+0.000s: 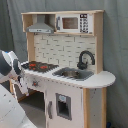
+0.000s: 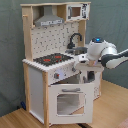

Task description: Play with the kitchen

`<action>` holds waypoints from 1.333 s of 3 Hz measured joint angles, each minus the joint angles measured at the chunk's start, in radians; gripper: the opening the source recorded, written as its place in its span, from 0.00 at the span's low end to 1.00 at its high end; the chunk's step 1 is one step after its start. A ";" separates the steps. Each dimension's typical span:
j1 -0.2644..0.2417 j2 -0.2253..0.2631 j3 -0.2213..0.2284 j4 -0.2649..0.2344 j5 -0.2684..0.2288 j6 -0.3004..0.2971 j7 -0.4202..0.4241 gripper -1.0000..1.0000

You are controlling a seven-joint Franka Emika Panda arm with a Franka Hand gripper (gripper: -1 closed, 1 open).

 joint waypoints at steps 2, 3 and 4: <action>-0.047 0.133 0.008 0.004 -0.025 0.042 -0.138 1.00; -0.096 0.201 0.057 0.018 -0.053 0.089 -0.153 1.00; -0.142 0.252 0.119 0.025 -0.071 0.124 -0.151 1.00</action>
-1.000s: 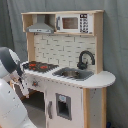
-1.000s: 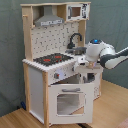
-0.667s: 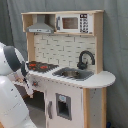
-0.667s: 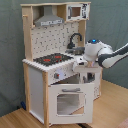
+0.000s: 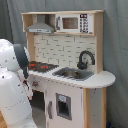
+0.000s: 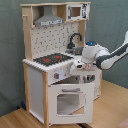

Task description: Play with the kitchen

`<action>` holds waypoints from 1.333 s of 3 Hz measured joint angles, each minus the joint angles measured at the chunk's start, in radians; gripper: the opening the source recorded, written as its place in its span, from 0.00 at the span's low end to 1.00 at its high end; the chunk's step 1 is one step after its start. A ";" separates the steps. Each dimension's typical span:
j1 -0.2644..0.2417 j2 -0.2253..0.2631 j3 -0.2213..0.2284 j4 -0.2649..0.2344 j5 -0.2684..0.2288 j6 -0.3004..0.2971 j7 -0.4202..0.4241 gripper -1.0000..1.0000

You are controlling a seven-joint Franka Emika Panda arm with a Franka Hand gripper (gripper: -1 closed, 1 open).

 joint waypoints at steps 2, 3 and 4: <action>-0.044 0.033 0.033 0.008 -0.032 0.013 -0.001 0.00; -0.046 0.061 0.035 0.008 -0.056 0.012 -0.001 0.00; -0.054 0.141 0.037 0.005 -0.123 0.012 0.007 0.00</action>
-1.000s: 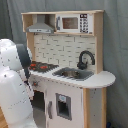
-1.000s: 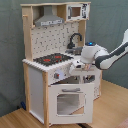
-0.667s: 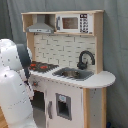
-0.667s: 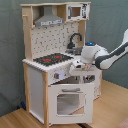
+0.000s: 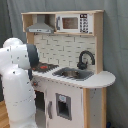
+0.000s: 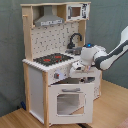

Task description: Play with the kitchen

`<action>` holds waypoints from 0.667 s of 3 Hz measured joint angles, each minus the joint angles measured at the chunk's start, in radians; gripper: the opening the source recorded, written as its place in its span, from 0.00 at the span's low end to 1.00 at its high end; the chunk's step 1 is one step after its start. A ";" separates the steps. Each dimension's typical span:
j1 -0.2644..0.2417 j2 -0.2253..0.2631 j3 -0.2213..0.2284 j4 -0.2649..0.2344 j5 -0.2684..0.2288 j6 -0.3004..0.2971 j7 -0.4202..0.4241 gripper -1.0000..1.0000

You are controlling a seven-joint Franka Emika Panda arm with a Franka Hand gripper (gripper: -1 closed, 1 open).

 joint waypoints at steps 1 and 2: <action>-0.004 0.052 0.003 -0.010 -0.061 -0.005 0.070 0.00; -0.004 0.083 0.020 -0.015 -0.105 -0.025 0.159 0.00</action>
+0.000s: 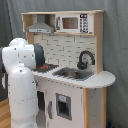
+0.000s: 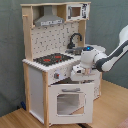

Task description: Play with the kitchen

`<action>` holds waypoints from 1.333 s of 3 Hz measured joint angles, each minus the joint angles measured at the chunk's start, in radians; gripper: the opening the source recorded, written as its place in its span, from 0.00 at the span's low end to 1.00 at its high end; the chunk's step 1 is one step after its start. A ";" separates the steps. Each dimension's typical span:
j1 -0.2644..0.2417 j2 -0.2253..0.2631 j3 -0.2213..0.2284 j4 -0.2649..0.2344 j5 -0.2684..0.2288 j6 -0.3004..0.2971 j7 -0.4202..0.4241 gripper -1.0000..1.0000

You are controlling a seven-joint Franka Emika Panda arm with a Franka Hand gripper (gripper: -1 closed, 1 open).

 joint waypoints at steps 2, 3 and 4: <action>0.001 0.048 0.036 -0.024 -0.064 -0.021 0.185 0.00; 0.010 0.058 0.058 -0.026 -0.066 -0.023 0.288 0.00; 0.021 0.058 0.096 -0.027 -0.066 -0.028 0.385 0.00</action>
